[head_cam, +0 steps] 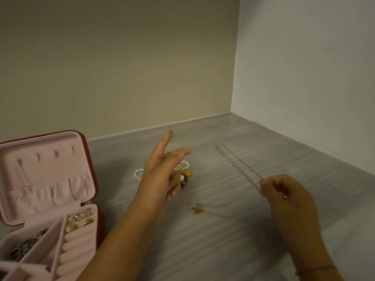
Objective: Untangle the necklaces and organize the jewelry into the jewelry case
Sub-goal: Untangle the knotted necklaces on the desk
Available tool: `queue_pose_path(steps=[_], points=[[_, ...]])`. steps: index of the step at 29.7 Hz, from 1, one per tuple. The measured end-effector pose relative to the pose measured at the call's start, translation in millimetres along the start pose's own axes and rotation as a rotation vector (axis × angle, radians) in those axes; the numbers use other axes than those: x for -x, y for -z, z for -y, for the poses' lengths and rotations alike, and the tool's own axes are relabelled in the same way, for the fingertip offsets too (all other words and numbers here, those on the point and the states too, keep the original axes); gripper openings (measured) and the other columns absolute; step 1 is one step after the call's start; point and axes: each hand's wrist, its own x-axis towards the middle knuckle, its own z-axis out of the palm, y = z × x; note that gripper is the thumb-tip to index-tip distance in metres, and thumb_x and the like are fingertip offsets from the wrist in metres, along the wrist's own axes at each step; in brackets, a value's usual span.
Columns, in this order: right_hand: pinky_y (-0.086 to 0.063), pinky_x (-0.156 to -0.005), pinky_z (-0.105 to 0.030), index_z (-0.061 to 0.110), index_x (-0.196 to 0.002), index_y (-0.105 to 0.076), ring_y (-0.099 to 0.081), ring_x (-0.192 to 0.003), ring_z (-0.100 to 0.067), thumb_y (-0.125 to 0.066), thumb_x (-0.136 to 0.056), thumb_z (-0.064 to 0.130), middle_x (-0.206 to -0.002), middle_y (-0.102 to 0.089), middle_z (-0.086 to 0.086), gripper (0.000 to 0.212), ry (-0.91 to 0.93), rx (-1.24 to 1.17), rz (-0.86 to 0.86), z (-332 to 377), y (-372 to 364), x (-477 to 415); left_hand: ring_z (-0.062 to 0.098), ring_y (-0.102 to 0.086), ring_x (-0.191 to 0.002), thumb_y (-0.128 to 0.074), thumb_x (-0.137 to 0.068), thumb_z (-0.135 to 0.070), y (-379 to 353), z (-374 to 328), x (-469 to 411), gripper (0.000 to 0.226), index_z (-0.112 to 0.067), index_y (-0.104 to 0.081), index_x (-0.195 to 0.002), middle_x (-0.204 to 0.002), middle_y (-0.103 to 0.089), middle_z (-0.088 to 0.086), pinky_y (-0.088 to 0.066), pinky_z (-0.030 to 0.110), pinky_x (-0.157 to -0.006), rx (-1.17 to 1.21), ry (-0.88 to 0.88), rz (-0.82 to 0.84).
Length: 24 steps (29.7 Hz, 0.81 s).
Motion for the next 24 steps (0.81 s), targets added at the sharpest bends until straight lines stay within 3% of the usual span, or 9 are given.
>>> queue_pose_path(steps=[2,4,10,14,17,19,21,24], points=[[-0.038,-0.061,-0.028,0.020,-0.066,-0.060,-0.056,-0.064,-0.009,-0.064,-0.085,0.024,-0.066,-0.062,0.007,0.020,0.041,0.158,0.009,1,10,-1,0.008,-0.023,-0.039,-0.051,-0.094,-0.017,4,-4,-1,0.036,-0.028,-0.058,-0.127,-0.108,-0.070,-0.012,-0.029,0.018,-0.036,-0.038,-0.039,0.032],[-0.036,-0.063,-0.028,0.023,-0.065,-0.062,-0.056,-0.068,-0.008,-0.066,-0.083,0.024,-0.067,-0.062,0.009,0.019,0.050,0.257,0.032,1,18,-2,0.008,-0.024,-0.038,-0.048,-0.096,-0.018,7,-6,-1,0.029,-0.028,-0.065,-0.117,-0.106,-0.071,-0.006,-0.030,0.019,-0.036,-0.050,-0.036,0.021],[-0.035,-0.058,-0.019,0.027,-0.069,-0.062,-0.051,-0.066,-0.005,-0.067,-0.083,0.025,-0.074,-0.061,0.006,0.014,0.075,0.466,0.169,0,19,0,0.006,-0.024,-0.038,-0.047,-0.097,-0.022,6,-1,-2,0.026,-0.024,-0.068,-0.111,-0.100,-0.071,0.006,-0.029,0.018,-0.037,-0.195,0.106,0.058],[-0.046,-0.073,-0.035,0.032,-0.071,-0.060,-0.053,-0.072,-0.016,-0.069,-0.082,0.021,-0.077,-0.056,0.004,0.017,0.071,0.533,0.226,-2,11,3,0.005,-0.029,-0.033,-0.050,-0.095,-0.024,6,8,-5,0.023,-0.020,-0.068,-0.110,-0.098,-0.071,0.005,-0.031,0.018,-0.036,-0.406,0.248,0.087],[-0.046,-0.082,-0.044,0.026,-0.084,-0.067,-0.053,-0.087,-0.021,-0.075,-0.076,0.019,-0.088,-0.053,0.004,0.013,0.141,0.584,0.141,2,4,8,0.007,-0.039,-0.034,-0.054,-0.093,-0.023,9,14,-5,0.020,-0.013,-0.071,-0.095,-0.094,-0.071,0.007,-0.040,0.022,-0.040,-0.622,0.263,0.093],[-0.044,-0.082,-0.038,0.024,-0.090,-0.069,-0.051,-0.092,-0.017,-0.076,-0.074,0.019,-0.094,-0.051,0.006,0.018,0.221,0.538,0.140,6,-3,9,0.009,-0.047,-0.043,-0.056,-0.091,-0.027,12,17,-4,0.026,-0.008,-0.072,-0.082,-0.083,-0.069,0.013,-0.045,0.025,-0.050,-0.840,0.214,0.084],[-0.037,-0.080,-0.016,0.029,-0.089,-0.067,-0.046,-0.089,-0.004,-0.073,-0.077,0.021,-0.093,-0.049,0.013,0.015,0.267,0.429,0.303,14,-12,12,0.010,-0.050,-0.052,-0.058,-0.090,-0.031,14,20,-2,0.032,-0.011,-0.069,-0.068,-0.063,-0.060,0.007,-0.039,0.023,-0.053,-1.086,0.153,0.071],[-0.030,-0.076,-0.003,0.031,-0.094,-0.068,-0.045,-0.092,0.003,-0.069,-0.081,0.029,-0.094,-0.050,0.018,0.013,0.291,0.338,0.602,19,-27,17,0.010,-0.060,-0.075,-0.065,-0.085,-0.028,14,22,-2,0.018,-0.027,-0.065,-0.067,-0.077,-0.064,-0.006,-0.039,0.021,-0.059,-1.210,0.059,0.079]])
